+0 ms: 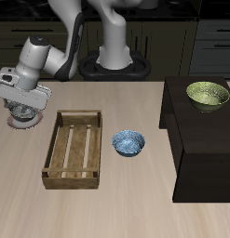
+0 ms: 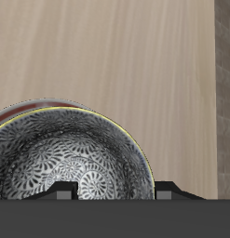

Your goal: Place the black bowl on the plate

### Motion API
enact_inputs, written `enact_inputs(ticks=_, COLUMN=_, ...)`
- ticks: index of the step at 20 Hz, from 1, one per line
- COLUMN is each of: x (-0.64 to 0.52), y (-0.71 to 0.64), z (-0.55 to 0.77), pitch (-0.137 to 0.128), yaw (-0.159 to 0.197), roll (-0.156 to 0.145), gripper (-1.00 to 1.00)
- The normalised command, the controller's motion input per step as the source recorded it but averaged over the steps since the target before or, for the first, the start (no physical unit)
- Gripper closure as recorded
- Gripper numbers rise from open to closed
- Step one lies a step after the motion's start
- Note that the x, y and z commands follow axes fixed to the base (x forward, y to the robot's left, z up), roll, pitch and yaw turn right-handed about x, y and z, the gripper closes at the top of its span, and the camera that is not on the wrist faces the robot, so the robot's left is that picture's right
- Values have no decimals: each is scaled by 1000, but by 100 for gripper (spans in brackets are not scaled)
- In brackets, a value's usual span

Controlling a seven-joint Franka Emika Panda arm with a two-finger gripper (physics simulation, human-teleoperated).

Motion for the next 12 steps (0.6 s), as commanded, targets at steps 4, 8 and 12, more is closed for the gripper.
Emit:
enact_inputs(ticks=4, x=-29, y=83, z=62, pitch=-18, yaw=-10, roll=18, gripper=-100)
enact_inputs(ticks=8, x=-149, y=166, z=189, pitch=-21, yaw=-32, roll=19, gripper=-100)
enact_inputs(ticks=12, x=-143, y=252, z=224, pitch=-8, yaw=3, roll=31, gripper=-100)
